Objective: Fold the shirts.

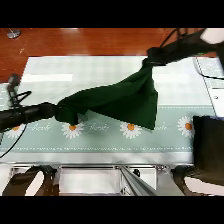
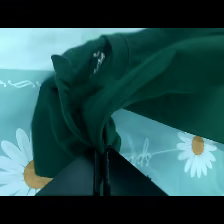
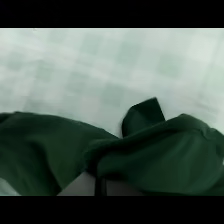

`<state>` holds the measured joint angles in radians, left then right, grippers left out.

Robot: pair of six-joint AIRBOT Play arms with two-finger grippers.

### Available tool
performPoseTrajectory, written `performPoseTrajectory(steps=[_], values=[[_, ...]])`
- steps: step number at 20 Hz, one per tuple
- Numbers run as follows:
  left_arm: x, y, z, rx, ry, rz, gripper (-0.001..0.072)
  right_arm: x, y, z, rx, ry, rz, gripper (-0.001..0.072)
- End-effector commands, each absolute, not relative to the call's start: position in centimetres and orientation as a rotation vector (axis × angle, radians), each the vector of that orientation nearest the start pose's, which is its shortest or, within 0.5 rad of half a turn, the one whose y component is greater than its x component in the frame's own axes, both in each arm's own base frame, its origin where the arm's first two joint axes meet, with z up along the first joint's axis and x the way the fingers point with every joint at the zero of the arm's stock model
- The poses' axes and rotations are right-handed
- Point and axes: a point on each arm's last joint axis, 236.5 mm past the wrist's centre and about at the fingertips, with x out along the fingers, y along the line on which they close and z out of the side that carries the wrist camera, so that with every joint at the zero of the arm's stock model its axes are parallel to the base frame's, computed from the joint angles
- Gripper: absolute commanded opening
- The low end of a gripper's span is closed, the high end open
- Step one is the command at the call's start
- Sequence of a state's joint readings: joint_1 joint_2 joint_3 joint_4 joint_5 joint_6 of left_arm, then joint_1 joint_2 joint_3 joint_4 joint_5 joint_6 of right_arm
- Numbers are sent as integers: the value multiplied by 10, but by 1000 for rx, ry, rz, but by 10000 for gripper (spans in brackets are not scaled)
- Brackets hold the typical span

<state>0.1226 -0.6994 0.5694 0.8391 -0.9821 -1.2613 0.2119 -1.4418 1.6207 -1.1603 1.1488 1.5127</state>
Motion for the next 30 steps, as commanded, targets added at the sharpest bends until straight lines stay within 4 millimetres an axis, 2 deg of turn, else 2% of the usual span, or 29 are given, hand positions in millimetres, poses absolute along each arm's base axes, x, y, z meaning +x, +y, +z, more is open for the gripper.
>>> performPoseTrajectory(steps=[1,2,3,4,5,6,8,9,10,11,13,15,16,17,19,21,23,24,25,26,30], values=[[307,-101,-13,-519,1059,-315,36,497,207,95,331,1008,497,31],[314,-101,-16,-525,1082,-313,262,502,206,95,377,1017,506,215],[319,-100,-13,-536,1104,-320,696,505,199,100,418,1029,516,583],[322,-96,-7,-534,1138,-332,706,504,182,106,424,1045,518,619],[323,-84,2,-514,1171,-339,706,497,156,110,410,1080,502,619],[323,-65,11,-484,1204,-325,705,483,121,110,385,1142,465,618],[319,-17,22,-462,1233,-237,704,437,36,92,282,1327,325,618],[313,-1,20,-504,1242,-192,703,415,0,82,268,1396,240,618],[305,8,11,-588,1261,-148,703,400,-25,72,324,1406,175,618],[294,5,0,-659,1289,-145,702,390,-32,63,414,1375,153,618],[261,-23,-29,-751,1390,-219,702,368,-21,35,585,1291,163,618],[237,-45,-55,-793,1438,-276,702,330,-1,-2,677,1314,146,617],[232,-54,-62,-829,1437,-293,703,309,9,-21,694,1348,140,617],[232,-63,-64,-859,1410,-327,702,292,17,-35,711,1377,138,618],[244,-74,-63,-938,1318,-347,703,267,31,-54,744,1418,149,617],[257,-75,-69,-951,1265,-308,702,255,38,-64,771,1447,156,618],[266,-77,-75,-895,1239,-285,697,251,40,-70,781,1454,145,617],[271,-79,-77,-877,1225,-278,584,250,43,-71,772,1462,150,617],[274,-82,-77,-861,1217,-278,277,251,49,-71,757,1465,159,617],[275,-85,-76,-842,1214,-292,31,254,55,-73,735,1463,162,617],[274,-91,-72,-831,1222,-329,20,257,85,-94,708,1523,162,617]])
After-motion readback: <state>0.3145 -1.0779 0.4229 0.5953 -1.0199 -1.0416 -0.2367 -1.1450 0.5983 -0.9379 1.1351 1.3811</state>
